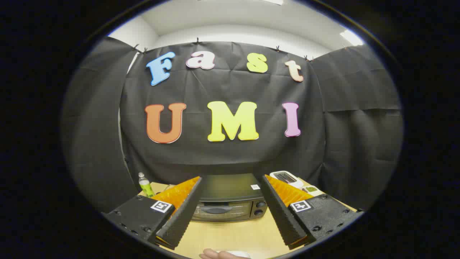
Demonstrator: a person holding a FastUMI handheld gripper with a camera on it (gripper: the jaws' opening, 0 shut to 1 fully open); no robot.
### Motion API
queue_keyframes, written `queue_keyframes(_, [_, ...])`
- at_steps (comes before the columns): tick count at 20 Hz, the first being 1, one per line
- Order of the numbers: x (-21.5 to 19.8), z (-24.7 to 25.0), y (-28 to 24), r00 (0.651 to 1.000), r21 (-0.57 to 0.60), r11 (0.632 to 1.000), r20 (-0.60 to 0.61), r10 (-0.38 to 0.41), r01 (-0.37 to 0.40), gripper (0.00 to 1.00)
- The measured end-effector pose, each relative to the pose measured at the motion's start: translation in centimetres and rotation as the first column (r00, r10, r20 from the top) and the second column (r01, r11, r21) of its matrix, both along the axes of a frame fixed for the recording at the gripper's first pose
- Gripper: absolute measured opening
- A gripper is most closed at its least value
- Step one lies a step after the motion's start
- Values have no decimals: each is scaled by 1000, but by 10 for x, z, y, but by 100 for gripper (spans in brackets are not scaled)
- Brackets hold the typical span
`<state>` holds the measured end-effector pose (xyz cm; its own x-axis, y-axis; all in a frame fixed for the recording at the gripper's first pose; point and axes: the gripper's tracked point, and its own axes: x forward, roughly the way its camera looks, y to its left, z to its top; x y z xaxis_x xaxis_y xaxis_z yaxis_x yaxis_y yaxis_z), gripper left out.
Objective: Open the toaster oven, put the food inside, and close the toaster oven door.
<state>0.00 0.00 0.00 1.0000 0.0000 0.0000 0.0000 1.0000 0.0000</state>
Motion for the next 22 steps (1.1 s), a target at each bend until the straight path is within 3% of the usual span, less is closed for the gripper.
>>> queue_keyframes(13, [21,-11,-11,999,19,999,-19,-43,43,100])
queue_keyframes(22, [28,-12,3,999,-31,999,32,-10,11,100])
